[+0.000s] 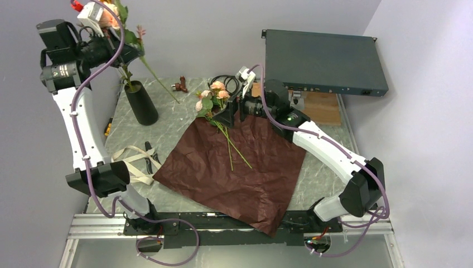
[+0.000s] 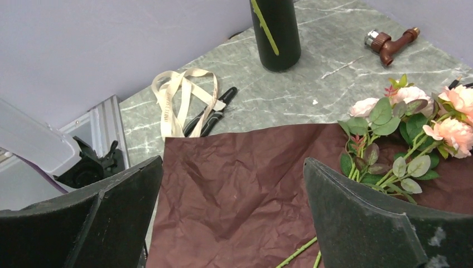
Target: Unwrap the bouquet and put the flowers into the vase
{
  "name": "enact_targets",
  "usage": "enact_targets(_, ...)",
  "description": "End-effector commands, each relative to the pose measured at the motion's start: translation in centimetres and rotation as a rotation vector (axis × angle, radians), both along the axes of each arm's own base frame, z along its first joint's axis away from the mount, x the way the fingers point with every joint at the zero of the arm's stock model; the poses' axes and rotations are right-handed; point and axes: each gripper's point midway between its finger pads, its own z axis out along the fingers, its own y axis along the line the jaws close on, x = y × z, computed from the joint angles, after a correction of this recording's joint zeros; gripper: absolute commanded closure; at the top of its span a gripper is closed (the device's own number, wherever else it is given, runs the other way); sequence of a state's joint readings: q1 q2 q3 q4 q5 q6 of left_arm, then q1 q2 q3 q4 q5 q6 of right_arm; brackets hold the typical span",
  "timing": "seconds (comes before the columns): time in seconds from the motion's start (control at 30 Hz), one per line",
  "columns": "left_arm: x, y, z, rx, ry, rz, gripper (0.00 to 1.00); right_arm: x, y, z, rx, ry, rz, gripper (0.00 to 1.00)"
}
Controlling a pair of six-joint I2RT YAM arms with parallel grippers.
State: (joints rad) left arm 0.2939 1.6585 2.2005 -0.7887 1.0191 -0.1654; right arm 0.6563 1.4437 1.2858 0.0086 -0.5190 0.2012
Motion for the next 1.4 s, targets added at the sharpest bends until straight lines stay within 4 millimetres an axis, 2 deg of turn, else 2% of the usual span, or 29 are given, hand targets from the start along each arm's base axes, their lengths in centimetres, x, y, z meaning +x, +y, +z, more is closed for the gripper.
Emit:
enact_targets(0.0, -2.8, 2.9, 3.7, 0.112, -0.122, 0.189, 1.0, -0.2, 0.5, 2.1, 0.025, -0.041, 0.034, 0.0)
enact_targets(0.07, -2.9, 4.8, 4.2, 0.149, -0.138, 0.286, 1.0, -0.2, 0.6, 2.0, 0.023, -0.037, 0.038, 0.0)
enact_targets(0.27, -2.8, 8.4, 5.6, 0.253, -0.195, 0.497, 1.0, -0.1, 0.7, 1.7, 0.012, -0.026, 0.044, 0.0)
enact_targets(0.4, -1.6, 10.5, 6.2, 0.308, -0.229, 0.586, 1.0, -0.1, 0.7, 1.4, 0.002, -0.022, 0.042, 0.0)
enact_targets(0.63, 1.0, 12.7, 6.7, 0.347, -0.27, 0.648, 1.0, 0.2, 0.5, 1.1, -0.009, -0.016, 0.025, 0.0)
enact_targets(0.77, 2.5, 12.7, 6.1, 0.329, -0.268, 0.615, 1.0, 0.6, 0.5, 0.8, -0.018, -0.015, 0.009, 0.0)
enact_targets(1.03, 5.3, 13.1, 3.2, 0.298, -0.224, 0.577, 1.0, 1.5, 0.6, 0.2, -0.036, -0.005, -0.019, 0.0)
enact_targets(1.37, 7.1, 13.6, -1.2, 0.226, -0.112, 0.562, 1.0, 2.2, 1.0, -0.6, -0.055, 0.006, -0.026, 0.0)
